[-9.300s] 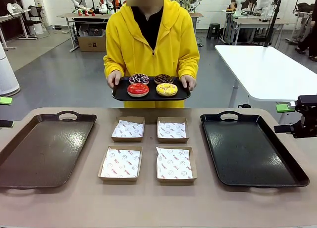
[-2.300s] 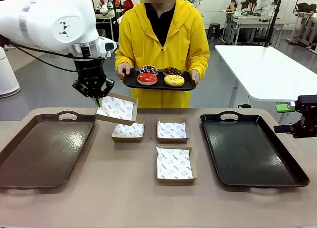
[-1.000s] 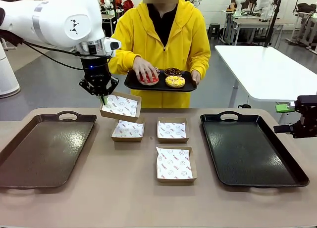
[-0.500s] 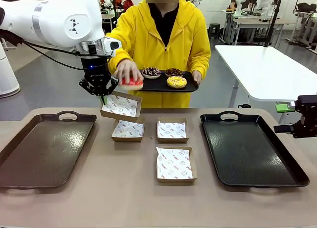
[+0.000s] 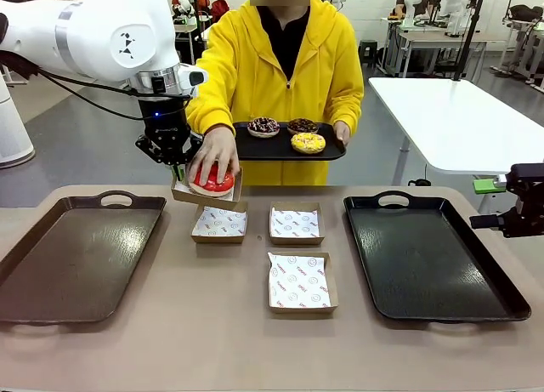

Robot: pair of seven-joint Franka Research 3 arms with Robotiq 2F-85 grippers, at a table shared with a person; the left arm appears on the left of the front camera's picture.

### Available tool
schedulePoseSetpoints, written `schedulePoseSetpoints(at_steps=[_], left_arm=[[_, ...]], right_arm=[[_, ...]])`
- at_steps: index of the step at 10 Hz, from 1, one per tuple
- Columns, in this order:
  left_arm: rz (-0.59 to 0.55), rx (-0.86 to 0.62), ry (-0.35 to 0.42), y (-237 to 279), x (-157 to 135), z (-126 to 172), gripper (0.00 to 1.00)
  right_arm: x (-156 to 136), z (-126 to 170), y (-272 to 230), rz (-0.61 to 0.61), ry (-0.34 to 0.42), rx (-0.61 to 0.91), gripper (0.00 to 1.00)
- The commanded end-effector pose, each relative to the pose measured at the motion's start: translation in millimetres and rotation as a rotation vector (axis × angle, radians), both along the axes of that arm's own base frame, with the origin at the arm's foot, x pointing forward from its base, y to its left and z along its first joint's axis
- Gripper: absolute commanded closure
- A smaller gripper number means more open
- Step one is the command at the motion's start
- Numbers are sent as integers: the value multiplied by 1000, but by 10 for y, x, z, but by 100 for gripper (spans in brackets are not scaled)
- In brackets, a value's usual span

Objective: Individually package the donuts and arrange them on the tray.
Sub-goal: Place the picked Paper togo box on the Handle tray while simultaneously picking up another Paper togo box from the table with the other hand.

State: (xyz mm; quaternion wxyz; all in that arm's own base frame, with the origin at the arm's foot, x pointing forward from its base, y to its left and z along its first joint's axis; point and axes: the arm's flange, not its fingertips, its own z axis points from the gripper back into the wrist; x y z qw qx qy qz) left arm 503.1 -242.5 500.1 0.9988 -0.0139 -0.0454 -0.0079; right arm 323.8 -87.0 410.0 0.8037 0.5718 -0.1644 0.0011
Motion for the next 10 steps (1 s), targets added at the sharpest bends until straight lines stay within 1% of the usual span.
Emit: schedulePoseSetpoints(at_steps=[1,8,9,10], left_arm=[[12,2,-6,9,-23,13,100],[12,2,-6,9,-23,13,100],[0,0,0,-1,-1,-1,99],[-40,-26,30,127,14,65,99]], right_arm=[[15,-4,4,-2,-13,17,0],[15,-4,4,-2,-13,17,0],[0,0,0,0,0,0,0],[79,101,165,31,1,-68,0]])
